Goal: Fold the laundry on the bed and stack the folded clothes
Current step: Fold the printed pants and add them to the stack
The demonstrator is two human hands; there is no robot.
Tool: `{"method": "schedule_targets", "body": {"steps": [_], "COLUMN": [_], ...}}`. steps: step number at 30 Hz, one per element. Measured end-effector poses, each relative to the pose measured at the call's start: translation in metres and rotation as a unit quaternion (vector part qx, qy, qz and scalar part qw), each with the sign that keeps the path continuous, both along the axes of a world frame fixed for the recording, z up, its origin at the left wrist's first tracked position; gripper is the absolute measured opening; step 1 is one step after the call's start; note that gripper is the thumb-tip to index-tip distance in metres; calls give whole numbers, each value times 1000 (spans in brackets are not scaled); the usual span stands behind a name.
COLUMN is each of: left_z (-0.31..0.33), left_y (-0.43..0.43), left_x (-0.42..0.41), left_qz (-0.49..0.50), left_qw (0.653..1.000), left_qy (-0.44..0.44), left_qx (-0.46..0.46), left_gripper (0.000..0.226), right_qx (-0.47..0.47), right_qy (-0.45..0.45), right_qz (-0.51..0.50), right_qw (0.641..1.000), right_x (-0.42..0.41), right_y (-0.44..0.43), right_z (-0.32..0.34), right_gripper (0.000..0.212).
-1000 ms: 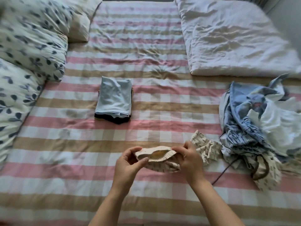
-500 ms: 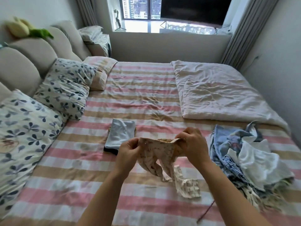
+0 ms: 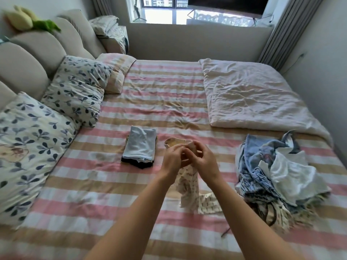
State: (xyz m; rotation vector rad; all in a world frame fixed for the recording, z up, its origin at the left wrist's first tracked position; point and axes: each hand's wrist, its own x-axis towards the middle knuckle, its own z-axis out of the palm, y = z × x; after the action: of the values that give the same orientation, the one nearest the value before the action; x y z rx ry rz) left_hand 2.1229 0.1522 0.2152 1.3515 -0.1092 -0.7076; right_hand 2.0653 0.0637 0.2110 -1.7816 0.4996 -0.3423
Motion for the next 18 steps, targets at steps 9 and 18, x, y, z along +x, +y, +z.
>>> {"method": "schedule_targets", "body": {"steps": [9,18], "left_z": [25,72], "left_y": [9,14], "left_x": [31,83], "left_qz": [-3,-154], "left_qw": [962,816], "left_qy": [-261,-511], "left_qx": [74,221], "left_gripper": [23,80], "right_qx": [43,20], "right_qy": [-53,-96], "right_qz": [-30,107], "right_qw": [997,989], "right_x": [16,36], "right_y": [-32,-63], "right_z": [27,128], "right_gripper": [21,32]}}
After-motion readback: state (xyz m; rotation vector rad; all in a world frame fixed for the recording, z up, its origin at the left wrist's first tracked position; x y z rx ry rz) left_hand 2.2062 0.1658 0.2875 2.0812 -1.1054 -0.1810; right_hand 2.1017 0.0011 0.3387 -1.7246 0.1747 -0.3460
